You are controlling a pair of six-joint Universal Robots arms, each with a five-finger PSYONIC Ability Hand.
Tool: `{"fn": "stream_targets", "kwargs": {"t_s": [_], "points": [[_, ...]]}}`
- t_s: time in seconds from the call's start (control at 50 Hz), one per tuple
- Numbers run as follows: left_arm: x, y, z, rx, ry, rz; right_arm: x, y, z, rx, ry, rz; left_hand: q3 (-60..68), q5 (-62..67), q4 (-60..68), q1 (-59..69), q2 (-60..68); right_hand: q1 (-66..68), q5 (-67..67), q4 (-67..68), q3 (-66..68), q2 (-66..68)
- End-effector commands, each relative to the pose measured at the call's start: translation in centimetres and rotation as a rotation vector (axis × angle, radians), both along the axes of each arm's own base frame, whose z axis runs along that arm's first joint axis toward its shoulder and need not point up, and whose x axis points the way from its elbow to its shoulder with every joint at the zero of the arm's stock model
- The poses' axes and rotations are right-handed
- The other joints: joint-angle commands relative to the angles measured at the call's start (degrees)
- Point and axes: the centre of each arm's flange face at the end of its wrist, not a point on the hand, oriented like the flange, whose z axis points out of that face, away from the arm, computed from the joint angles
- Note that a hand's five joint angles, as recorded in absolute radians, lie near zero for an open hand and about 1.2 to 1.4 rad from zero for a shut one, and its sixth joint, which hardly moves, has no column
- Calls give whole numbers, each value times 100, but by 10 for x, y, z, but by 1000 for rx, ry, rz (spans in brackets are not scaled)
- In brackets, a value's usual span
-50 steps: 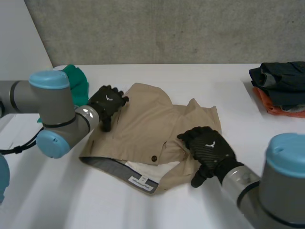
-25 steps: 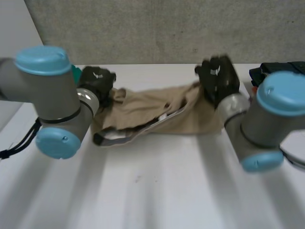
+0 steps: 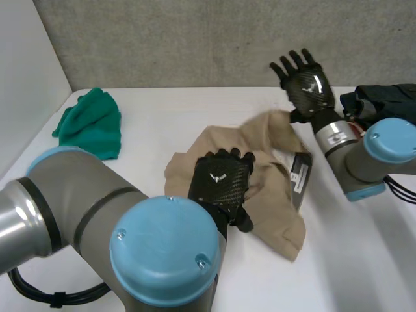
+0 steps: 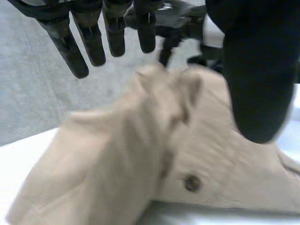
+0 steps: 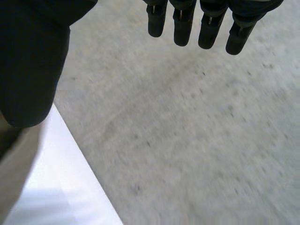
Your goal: Fold the laundry.
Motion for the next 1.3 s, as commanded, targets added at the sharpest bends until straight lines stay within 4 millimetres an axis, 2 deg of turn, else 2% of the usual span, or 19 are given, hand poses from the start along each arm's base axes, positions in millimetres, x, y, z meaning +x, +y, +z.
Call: {"fn": "stream_targets", "kwargs": {"t_s": [0.02,0.1,0.18,0.28,0.46,0.56,0.72,0.86,0.88,0.9,0.94,1.02,1.04,1.06,1.08,1.14,1.16,1.24,1.3], "points": [[42,-39,56,-94,-24,133,-39,27,86,71,-35,-183,-216,-153,-188,-239,-246,-285,-245,-202,-200,-227],[57,-47,69,-140,-86,102,-56,57,122,179,-29,-284,-216,-153,-188,-240,-246,-285,-245,-202,-200,-227],[71,-65,62,-160,-172,77,-67,87,122,371,17,-344,-182,-120,-155,-206,-213,-285,-245,-202,-200,-227],[96,-96,36,-112,-266,99,-77,124,97,681,8,-382,-81,-19,-54,-105,-111,-285,-245,-202,-200,-227],[88,-101,-48,109,-353,-58,-82,185,34,1083,-188,-369,238,300,265,214,208,-285,-245,-202,-200,-227],[79,-99,-68,141,-362,-100,-76,195,14,1138,-265,-328,389,452,417,366,359,-285,-245,-202,-200,-227],[55,-98,-78,35,-324,-126,-42,204,-17,1190,-273,-221,1632,1695,1660,1608,1602,-144,-104,-61,-59,-86],[46,-107,-84,-23,-340,-20,-24,196,-41,1172,-249,-201,5634,5697,5662,5610,5604,2444,2484,2527,2530,2502],[46,-107,-86,-23,-348,-11,-23,194,-42,1167,-249,-205,6188,6250,6215,6164,6157,3164,3205,3247,3250,3222],[45,-107,-87,-24,-354,-3,-21,191,-42,1139,-252,-214,6457,6520,6485,6434,6427,5903,5943,5986,5988,5960],[43,-108,-90,-25,-365,20,-21,185,-39,1097,-268,-233,6460,6523,6488,6436,6430,6715,6755,6798,6800,6773],[43,-108,-73,-59,-343,51,-26,170,-8,932,-302,-260,6460,6523,6488,6436,6430,6715,6755,6798,6800,6773],[44,-109,-63,-77,-327,56,-27,170,13,848,-277,-246,6460,6523,6488,6436,6430,6715,6755,6798,6800,6773],[45,-110,-51,-100,-306,65,-27,170,24,803,-252,-238,6460,6523,6488,6436,6430,6715,6755,6798,6800,6773],[49,-112,-21,-157,-258,84,-27,171,33,757,-220,-233,6460,6523,6488,6436,6430,6715,6755,6798,6800,6773],[61,-117,21,-237,-191,131,-31,171,72,553,-89,-232,6460,6523,6488,6436,6430,6715,6755,6798,6800,6773],[72,-122,49,-292,-148,170,-33,170,83,499,-60,-236,6460,6523,6488,6436,6430,6715,6755,6798,6800,6773],[99,-119,109,-412,-63,232,-34,173,120,312,78,-249,6460,6523,6488,6436,6430,6715,6755,6798,6800,6773],[108,-104,136,-462,-31,209,-35,177,150,206,123,-266,6460,6523,6488,6436,6430,6715,6755,6798,6800,6773]]}}
